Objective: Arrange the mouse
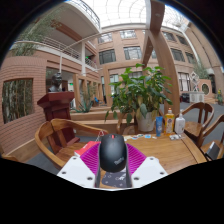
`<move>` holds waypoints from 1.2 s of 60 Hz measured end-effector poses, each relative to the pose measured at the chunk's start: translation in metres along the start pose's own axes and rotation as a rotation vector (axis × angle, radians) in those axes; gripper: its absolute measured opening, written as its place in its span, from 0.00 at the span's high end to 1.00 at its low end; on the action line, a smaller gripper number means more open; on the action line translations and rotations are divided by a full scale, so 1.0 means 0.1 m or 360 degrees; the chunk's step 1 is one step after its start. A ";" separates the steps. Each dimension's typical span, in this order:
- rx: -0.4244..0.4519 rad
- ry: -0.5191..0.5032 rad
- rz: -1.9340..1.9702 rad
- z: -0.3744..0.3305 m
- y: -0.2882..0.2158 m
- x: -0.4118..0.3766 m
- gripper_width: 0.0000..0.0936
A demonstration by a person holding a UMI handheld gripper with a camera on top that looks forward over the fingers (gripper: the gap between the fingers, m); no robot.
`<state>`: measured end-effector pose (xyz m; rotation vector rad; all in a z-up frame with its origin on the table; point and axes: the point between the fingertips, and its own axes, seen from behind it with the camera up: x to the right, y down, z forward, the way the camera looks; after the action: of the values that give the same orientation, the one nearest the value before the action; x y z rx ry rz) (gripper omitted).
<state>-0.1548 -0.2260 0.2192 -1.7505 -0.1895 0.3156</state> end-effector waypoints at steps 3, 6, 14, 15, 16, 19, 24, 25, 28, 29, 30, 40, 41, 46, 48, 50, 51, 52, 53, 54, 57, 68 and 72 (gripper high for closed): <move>0.0002 0.0067 0.0027 0.23 -0.05 0.14 0.63; -0.0040 0.0136 0.0059 0.51 0.00 0.37 0.63; -0.0274 0.0289 0.0074 1.08 0.57 0.87 0.63; -0.0306 0.0303 0.0076 1.14 0.67 0.91 0.63; -0.0325 0.0336 0.0064 1.20 0.85 0.84 0.63; -0.0446 0.0346 0.0055 1.27 1.07 1.06 0.63; -0.0568 0.0362 0.0044 1.35 1.47 1.12 0.62; -0.0590 0.0393 0.0031 1.38 1.56 1.04 0.61; -0.0639 0.0373 0.0061 1.36 1.71 1.17 0.59; -0.0648 0.0369 0.0069 1.38 1.74 1.17 0.59; -0.0656 0.0366 0.0071 1.39 1.77 1.17 0.59; -0.0720 0.0361 0.0026 1.41 1.95 1.15 0.53; -0.0723 0.0362 0.0019 1.41 1.96 1.16 0.52; -0.0759 0.0354 0.0026 1.34 1.95 1.15 0.46; -0.0756 0.0352 0.0031 1.31 1.91 1.14 0.38; -0.0744 0.0356 0.0026 1.26 1.85 1.12 0.28; -0.0732 0.0356 0.0019 1.24 1.81 1.11 0.22; -0.0721 0.0369 0.0007 1.21 1.76 1.06 0.16; -0.0707 0.0368 -0.0001 1.18 1.71 1.05 0.10; -0.0693 0.0369 -0.0009 1.15 1.66 1.04 0.07; -0.0654 0.0378 -0.0027 1.03 1.51 0.99 0.10; -0.0561 0.0392 -0.0028 0.50 1.04 0.83 0.09; -0.0527 0.0392 -0.0035 0.30 0.88 0.80 0.09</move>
<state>-0.0924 -0.1921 0.1189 -2.0946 -0.0853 0.0507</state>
